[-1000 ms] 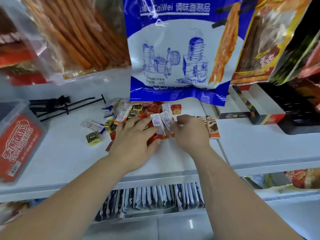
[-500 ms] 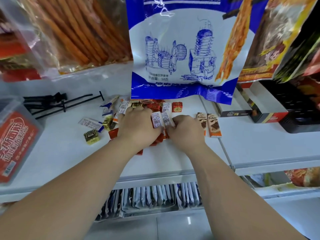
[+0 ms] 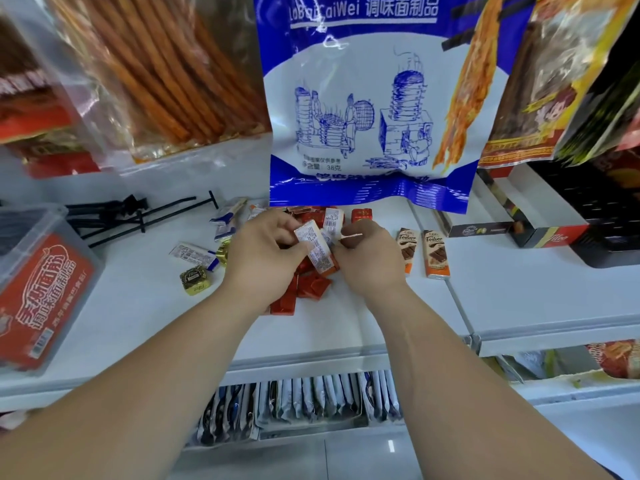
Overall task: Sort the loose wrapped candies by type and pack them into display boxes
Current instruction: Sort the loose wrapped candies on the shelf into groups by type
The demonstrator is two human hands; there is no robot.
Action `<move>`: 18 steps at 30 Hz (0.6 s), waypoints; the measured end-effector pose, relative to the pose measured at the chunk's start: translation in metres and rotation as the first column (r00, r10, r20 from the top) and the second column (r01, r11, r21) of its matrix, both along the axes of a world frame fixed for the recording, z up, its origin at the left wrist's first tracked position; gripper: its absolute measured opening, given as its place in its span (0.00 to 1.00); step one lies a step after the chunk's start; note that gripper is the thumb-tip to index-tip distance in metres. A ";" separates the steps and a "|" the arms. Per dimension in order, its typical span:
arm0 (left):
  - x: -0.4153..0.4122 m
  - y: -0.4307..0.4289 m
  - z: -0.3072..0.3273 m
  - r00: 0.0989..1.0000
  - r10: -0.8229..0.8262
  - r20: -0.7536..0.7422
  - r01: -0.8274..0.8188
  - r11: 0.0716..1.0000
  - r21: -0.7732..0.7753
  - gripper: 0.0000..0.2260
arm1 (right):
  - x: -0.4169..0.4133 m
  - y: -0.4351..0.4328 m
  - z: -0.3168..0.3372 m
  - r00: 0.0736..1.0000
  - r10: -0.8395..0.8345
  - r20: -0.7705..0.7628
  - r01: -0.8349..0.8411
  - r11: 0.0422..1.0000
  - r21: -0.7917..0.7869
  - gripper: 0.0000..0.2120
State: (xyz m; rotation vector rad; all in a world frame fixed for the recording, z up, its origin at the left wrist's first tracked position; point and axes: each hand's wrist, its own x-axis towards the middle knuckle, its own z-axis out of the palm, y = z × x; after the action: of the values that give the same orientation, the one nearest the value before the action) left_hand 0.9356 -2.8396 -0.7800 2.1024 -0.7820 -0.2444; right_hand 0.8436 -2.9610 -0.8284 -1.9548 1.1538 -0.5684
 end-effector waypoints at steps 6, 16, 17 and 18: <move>-0.005 0.016 0.012 0.990 0.085 -0.113 -0.109 0.966 -0.234 0.09 | 0.006 -0.001 -0.002 1.000 -0.009 -0.022 0.009 1.000 0.015 0.26; -0.012 0.029 0.016 0.983 0.087 -0.163 -0.120 0.970 -0.209 0.09 | -0.001 0.013 0.005 0.994 0.083 -0.069 -0.092 0.985 -0.147 0.14; -0.015 0.028 0.018 0.985 0.077 -0.157 -0.109 0.973 -0.206 0.09 | -0.004 0.017 0.007 0.994 0.095 -0.047 -0.102 0.979 -0.179 0.13; -0.018 0.027 0.019 0.986 0.068 -0.150 -0.098 0.974 -0.202 0.09 | -0.007 0.018 0.009 0.994 0.110 -0.020 -0.111 0.974 -0.198 0.13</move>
State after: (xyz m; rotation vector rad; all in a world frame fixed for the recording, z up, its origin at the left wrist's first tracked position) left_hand 0.9175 -2.8131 -0.7612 1.8917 -0.6059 -0.2522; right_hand 0.8366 -2.9432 -0.8199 -2.1788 1.0181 -0.6372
